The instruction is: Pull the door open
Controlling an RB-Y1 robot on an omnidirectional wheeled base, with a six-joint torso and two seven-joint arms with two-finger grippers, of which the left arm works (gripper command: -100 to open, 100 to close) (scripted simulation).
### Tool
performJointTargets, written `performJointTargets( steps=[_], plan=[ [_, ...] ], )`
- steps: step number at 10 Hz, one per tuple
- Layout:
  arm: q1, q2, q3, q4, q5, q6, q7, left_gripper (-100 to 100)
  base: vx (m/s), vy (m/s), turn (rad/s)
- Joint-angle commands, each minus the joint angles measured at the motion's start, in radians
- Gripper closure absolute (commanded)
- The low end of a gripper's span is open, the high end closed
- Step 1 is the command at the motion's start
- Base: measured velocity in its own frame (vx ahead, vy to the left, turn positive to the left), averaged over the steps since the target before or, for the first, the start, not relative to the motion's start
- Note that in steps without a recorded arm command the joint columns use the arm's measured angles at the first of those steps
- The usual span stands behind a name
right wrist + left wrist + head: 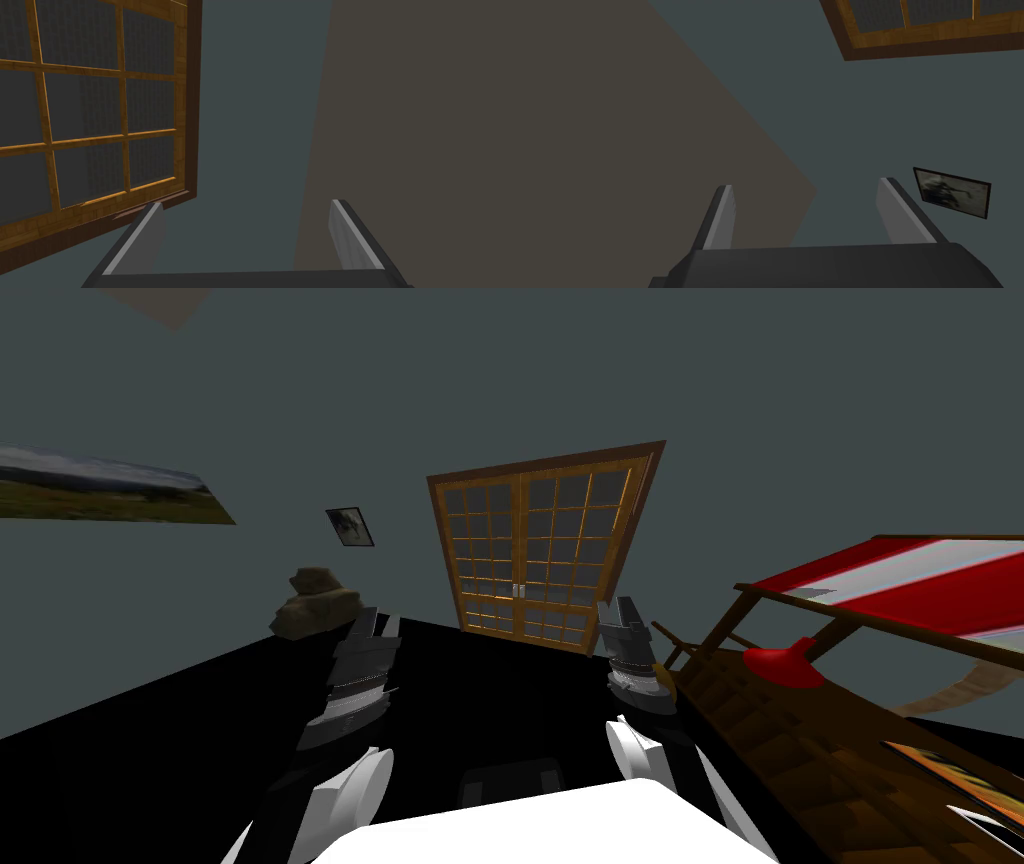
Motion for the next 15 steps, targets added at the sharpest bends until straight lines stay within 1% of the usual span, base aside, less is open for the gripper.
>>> performJointTargets(
  steps=[1, 4, 5, 6, 7, 11, 15],
  plan=[
    [-0.008, 0.009, 0.005, 0.037, -0.007, -0.010, -0.030, -100, 0.070, -0.011, -0.075],
    [-0.020, 0.020, 0.014, 0.094, -0.018, -0.024, -0.077, -100, 0.137, -0.030, -0.067],
    [-0.026, 0.025, 0.018, 0.124, -0.023, -0.032, -0.101, -100, 0.130, -0.049, -0.060],
    [-0.029, 0.027, 0.020, 0.138, -0.026, -0.036, -0.113, -100, 0.122, -0.041, -0.054],
    [-0.036, 0.032, 0.025, 0.173, -0.033, -0.045, -0.141, -100, 0.128, -0.039, -0.093],
    [-0.052, 0.042, 0.036, 0.249, -0.047, -0.065, -0.203, -100, 0.105, -0.017, -0.057],
    [-0.071, 0.052, 0.049, 0.334, -0.063, -0.087, -0.273, -100, 0.100, -0.033, -0.063]
  ],
)
